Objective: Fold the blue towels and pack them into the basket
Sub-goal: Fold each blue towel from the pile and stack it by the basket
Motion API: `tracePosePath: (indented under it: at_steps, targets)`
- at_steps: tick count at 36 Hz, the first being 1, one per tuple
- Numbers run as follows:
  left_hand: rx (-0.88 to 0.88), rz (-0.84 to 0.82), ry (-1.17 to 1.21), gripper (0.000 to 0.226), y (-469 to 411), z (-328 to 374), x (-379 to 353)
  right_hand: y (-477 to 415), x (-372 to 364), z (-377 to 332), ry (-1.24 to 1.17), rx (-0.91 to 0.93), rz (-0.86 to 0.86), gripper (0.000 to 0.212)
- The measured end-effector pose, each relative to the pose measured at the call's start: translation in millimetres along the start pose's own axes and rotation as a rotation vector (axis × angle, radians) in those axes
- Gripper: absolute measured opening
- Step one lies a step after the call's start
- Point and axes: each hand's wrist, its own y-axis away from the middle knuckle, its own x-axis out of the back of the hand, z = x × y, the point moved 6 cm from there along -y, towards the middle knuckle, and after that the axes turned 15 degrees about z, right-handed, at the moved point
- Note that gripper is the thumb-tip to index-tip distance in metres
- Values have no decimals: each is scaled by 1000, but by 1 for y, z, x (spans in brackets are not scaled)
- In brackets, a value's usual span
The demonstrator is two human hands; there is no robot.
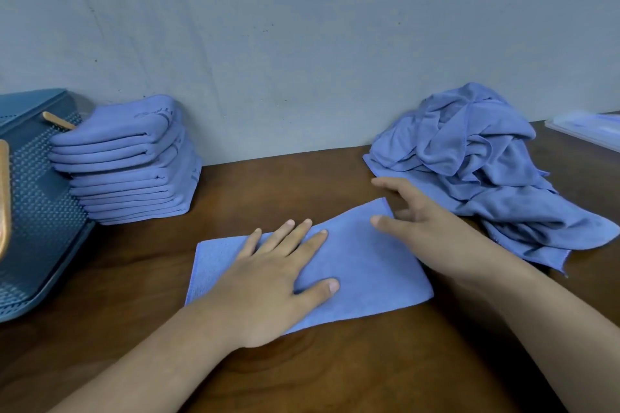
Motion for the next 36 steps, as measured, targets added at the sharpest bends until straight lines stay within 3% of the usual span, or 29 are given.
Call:
tracePosePath:
  at_steps: [4, 9, 13, 18, 24, 28, 31, 36]
  targets:
    - [22, 13, 11, 77, 0, -2, -1, 12, -11, 1, -32, 10, -154, 36]
    - [21, 9, 23, 75, 0, -1, 1, 13, -19, 7, 34, -2, -46, 29]
    - [7, -3, 24, 74, 1, 0, 2, 11, -16, 10, 99, 15, 1, 48]
    - [6, 27, 85, 73, 1, 0, 3, 8, -14, 13, 182, 48, -60, 67]
    - [-23, 122, 125, 69, 1, 1, 9, 4, -9, 19, 256, 52, -137, 77]
    - [-38, 81, 121, 72, 10, -5, 9, 6, -9, 22, 351, 77, -173, 78]
    - [-6, 9, 87, 75, 24, -15, 10, 6, -8, 22, 402, 97, -186, 80]
    - [106, 38, 30, 81, 49, -41, 22, 10, -11, 19, 456, 126, -203, 100]
